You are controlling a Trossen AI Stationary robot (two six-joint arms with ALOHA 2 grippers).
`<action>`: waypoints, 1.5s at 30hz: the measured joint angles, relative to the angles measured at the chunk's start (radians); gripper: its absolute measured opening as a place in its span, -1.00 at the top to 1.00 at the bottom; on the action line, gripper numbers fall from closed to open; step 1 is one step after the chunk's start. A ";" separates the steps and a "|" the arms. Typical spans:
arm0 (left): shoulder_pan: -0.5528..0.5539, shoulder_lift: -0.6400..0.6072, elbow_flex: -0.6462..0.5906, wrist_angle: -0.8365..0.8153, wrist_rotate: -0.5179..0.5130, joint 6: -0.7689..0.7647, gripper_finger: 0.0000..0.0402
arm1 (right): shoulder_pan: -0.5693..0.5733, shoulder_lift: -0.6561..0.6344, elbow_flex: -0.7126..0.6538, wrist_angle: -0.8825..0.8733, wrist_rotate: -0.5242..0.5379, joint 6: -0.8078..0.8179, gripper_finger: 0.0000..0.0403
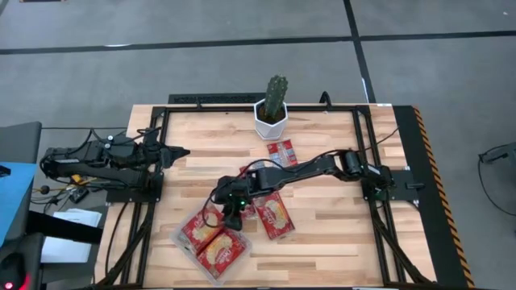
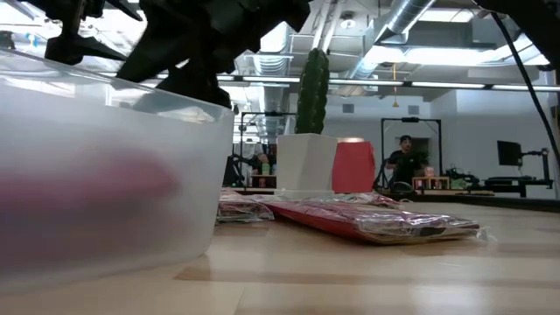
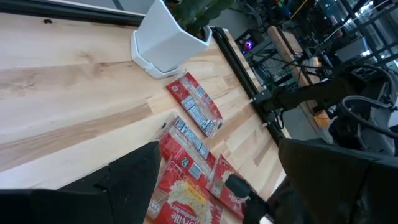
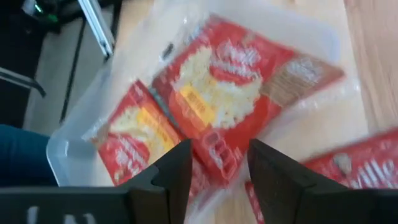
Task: Sort popcorn bags into baskets
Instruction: Put the red popcorn bag into the transparent bin
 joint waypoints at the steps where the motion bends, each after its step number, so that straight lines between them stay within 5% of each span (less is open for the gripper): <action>1: 0.000 0.000 0.000 0.000 0.000 0.000 -0.57 | -0.001 -0.005 0.000 -0.015 0.001 0.000 0.15; 11: 0.000 0.015 0.000 0.001 -0.001 -0.026 -0.57 | -0.018 -0.043 0.000 -0.122 0.159 -0.011 0.50; 20: -0.001 0.248 0.000 0.072 0.184 0.131 -0.25 | 0.019 -0.233 0.012 -0.345 0.182 -0.025 0.95; 31: -0.099 0.597 0.000 0.293 0.299 0.264 0.92 | 0.158 -0.534 0.011 -0.611 0.631 0.170 0.87; 36: -0.191 0.713 0.000 0.335 0.227 0.269 0.98 | 0.207 -0.574 0.011 -0.661 0.727 0.236 0.97; 45: -0.353 0.828 0.000 0.309 0.113 0.170 1.00 | 0.233 -0.549 0.009 -0.707 0.735 0.283 0.84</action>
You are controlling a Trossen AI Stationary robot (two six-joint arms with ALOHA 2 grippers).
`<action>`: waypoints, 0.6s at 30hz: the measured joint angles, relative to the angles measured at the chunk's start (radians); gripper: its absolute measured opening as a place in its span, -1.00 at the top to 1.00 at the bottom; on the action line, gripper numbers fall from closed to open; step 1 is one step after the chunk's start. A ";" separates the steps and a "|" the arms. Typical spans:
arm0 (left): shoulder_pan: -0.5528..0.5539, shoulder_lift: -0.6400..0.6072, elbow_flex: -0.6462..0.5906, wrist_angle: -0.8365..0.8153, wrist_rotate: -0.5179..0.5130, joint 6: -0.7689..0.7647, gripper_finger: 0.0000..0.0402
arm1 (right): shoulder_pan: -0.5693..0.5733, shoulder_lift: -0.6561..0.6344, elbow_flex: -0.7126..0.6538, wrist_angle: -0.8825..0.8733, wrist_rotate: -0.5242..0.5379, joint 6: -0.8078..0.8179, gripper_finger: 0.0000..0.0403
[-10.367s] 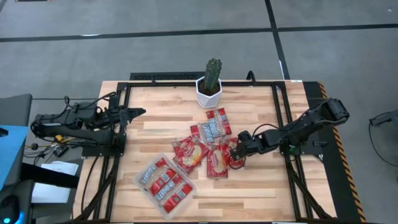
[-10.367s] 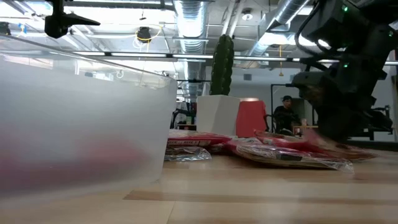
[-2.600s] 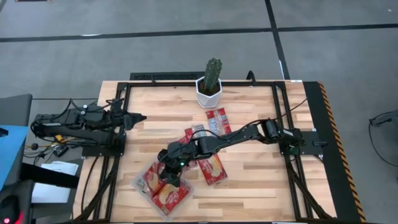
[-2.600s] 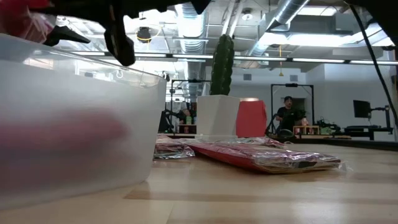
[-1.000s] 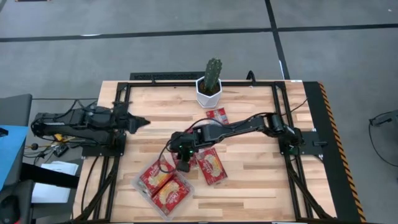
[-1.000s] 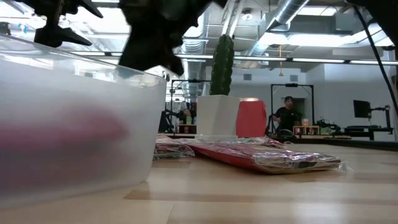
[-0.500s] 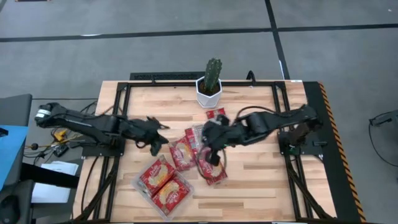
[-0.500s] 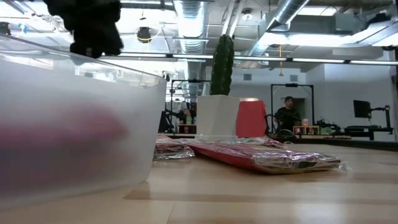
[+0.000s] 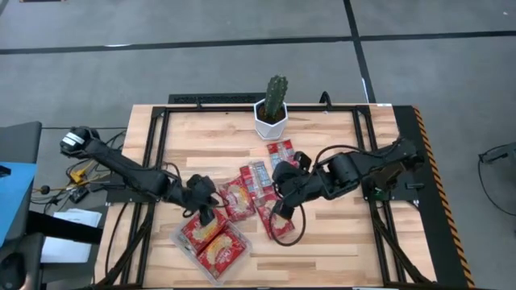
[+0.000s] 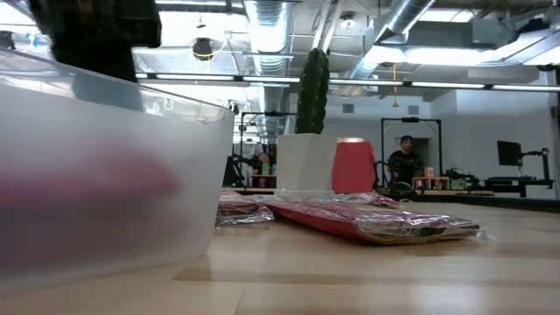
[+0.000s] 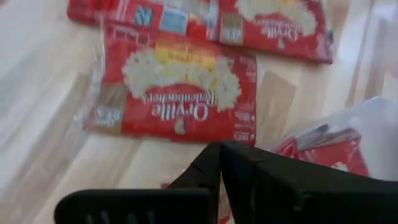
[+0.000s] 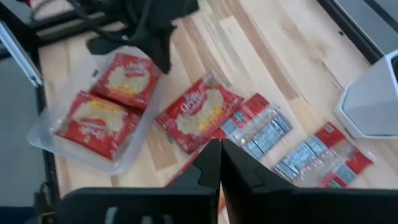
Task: Sort popcorn bags into baskets
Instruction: Put the red popcorn bag into the transparent bin
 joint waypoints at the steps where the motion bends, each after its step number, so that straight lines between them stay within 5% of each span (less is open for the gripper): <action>1: -0.012 0.015 0.000 0.003 -0.008 -0.017 1.00 | 0.000 0.006 0.000 0.007 0.000 0.000 0.84; 10: -0.089 0.080 0.002 -0.073 -0.013 -0.172 1.00 | 0.000 0.031 0.000 0.018 -0.002 -0.025 0.93; 18: -0.108 0.042 0.001 -0.087 -0.005 -0.285 1.00 | -0.003 0.030 0.001 -0.006 -0.008 0.002 0.76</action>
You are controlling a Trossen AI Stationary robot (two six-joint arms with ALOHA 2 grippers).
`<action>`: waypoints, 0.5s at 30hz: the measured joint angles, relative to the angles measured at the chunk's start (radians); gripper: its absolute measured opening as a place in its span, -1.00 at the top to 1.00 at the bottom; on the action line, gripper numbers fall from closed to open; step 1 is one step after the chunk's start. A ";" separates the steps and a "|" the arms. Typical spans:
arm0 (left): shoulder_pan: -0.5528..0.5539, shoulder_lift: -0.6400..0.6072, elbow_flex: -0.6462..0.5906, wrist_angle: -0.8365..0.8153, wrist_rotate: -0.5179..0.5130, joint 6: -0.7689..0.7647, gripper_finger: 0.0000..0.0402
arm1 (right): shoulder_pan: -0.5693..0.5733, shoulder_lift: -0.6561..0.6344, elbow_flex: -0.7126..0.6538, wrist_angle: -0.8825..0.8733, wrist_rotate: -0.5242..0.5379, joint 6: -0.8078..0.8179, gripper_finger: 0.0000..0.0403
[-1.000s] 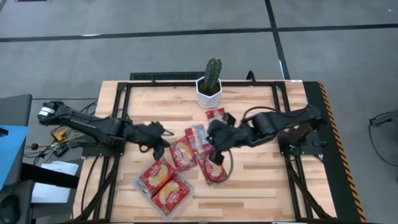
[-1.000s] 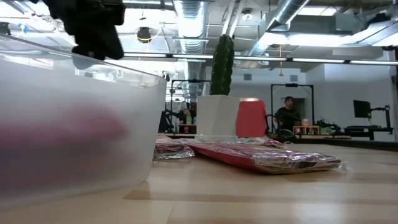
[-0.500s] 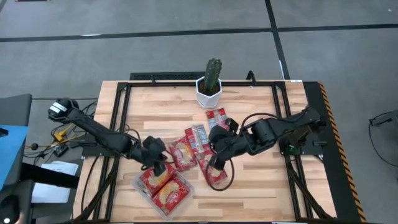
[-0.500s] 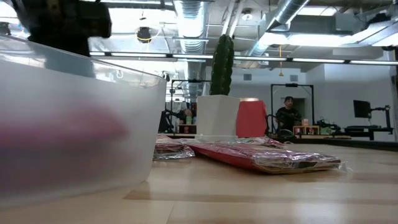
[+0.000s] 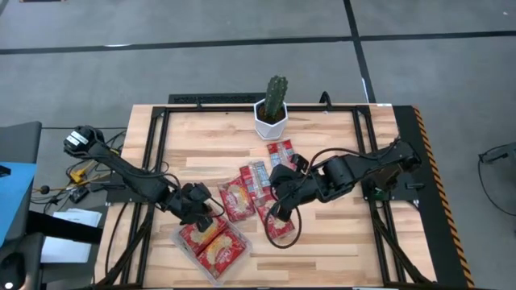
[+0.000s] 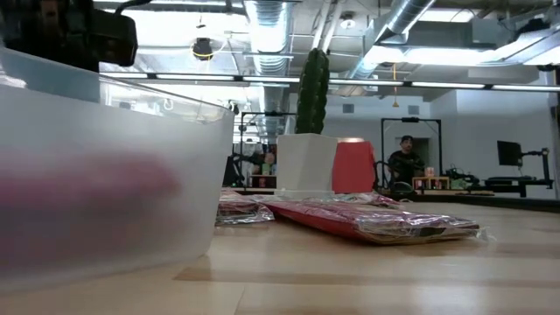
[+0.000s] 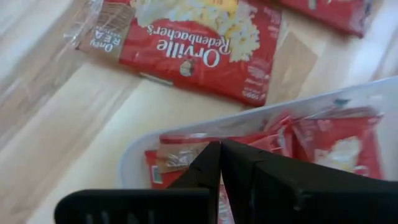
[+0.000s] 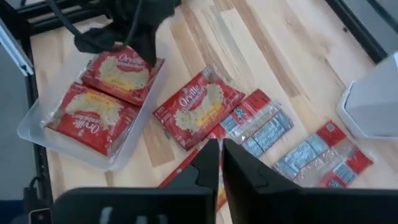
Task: Sort popcorn bags into baskets
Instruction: Put the red popcorn bag into the transparent bin
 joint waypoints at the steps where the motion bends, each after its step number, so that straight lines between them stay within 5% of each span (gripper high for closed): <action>1: 0.000 -0.013 0.000 0.010 0.007 -0.013 1.00 | -0.004 0.000 0.000 -0.020 -0.005 0.032 0.73; 9: 0.001 -0.191 0.000 0.183 0.025 0.057 0.94 | -0.016 0.000 -0.186 -0.056 -0.106 0.284 0.22; 15: 0.001 -0.344 0.000 0.297 -0.047 0.133 0.54 | 0.012 0.000 -0.390 0.008 -0.165 0.426 -0.31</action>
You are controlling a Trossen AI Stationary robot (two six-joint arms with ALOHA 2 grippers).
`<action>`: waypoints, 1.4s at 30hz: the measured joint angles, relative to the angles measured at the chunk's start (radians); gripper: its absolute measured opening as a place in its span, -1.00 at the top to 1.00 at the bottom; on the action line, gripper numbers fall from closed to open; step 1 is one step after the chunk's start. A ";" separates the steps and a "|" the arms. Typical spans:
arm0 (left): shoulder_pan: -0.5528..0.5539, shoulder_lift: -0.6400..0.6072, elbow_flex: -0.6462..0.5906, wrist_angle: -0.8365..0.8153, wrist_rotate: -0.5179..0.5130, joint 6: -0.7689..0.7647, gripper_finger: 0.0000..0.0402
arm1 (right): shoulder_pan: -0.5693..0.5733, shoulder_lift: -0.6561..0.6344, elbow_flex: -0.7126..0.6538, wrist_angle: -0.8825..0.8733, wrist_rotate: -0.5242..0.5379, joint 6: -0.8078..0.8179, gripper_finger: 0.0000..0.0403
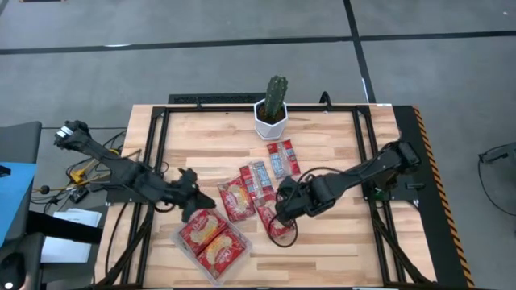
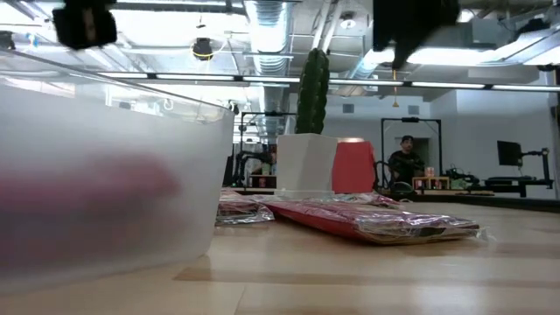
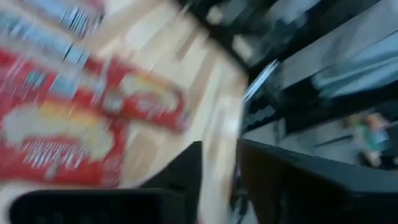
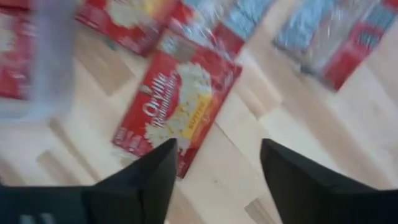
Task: Sort popcorn bags into baskets
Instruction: Put the red popcorn bag into the transparent bin
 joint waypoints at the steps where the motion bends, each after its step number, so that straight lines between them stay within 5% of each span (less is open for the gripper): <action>1: 0.000 -0.019 0.000 0.026 -0.012 0.020 0.44 | 0.005 0.000 -0.038 0.022 -0.006 0.023 -0.36; 7: 0.000 -0.084 0.000 0.122 -0.035 0.097 -0.17 | 0.015 -0.005 -0.299 0.351 -0.118 0.111 -0.46; 12: 0.002 -0.088 0.001 0.089 -0.046 0.073 -0.46 | 0.005 -0.005 -0.477 0.567 -0.141 0.185 -0.47; 20: 0.002 -0.088 0.001 -0.016 -0.092 0.012 -0.53 | -0.010 0.014 -0.603 0.890 -0.171 0.205 -0.47; 28: 0.002 -0.088 0.001 -0.046 -0.092 -0.020 -0.53 | -0.010 0.083 -0.601 0.959 -0.167 0.203 -0.43; 32: 0.002 -0.088 0.001 -0.053 -0.098 -0.022 -0.53 | -0.019 0.087 -0.601 0.944 -0.168 0.184 -0.17; 42: 0.002 -0.088 0.001 -0.091 -0.133 -0.063 -0.53 | -0.057 0.090 -0.604 0.951 -0.193 0.092 0.94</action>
